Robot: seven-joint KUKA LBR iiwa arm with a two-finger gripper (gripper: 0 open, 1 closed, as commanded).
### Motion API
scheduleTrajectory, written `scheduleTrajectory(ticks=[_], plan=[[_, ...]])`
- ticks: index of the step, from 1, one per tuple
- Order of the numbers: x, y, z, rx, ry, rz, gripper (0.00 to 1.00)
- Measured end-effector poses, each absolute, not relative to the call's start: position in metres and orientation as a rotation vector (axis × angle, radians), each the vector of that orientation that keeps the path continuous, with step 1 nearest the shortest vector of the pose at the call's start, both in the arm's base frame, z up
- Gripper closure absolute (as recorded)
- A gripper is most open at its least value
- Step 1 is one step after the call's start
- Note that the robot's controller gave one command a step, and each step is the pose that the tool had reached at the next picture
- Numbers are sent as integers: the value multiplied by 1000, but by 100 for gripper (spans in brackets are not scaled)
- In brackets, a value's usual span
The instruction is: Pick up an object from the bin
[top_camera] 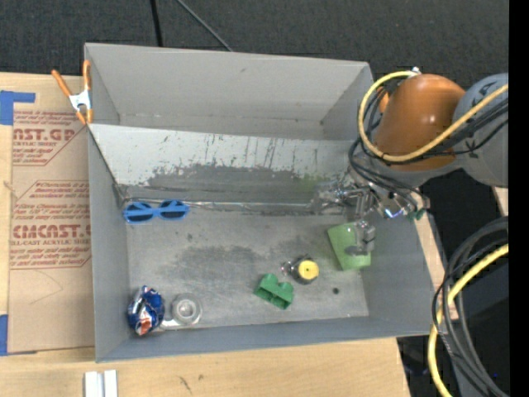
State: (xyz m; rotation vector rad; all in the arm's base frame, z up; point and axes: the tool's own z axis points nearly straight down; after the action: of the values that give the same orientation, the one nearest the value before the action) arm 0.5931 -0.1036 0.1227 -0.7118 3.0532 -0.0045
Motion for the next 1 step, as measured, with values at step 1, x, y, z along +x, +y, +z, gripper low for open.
scheduleTrajectory(ticks=[1], plan=[[587, -142, 74, -1040, 2967, 13, 0]])
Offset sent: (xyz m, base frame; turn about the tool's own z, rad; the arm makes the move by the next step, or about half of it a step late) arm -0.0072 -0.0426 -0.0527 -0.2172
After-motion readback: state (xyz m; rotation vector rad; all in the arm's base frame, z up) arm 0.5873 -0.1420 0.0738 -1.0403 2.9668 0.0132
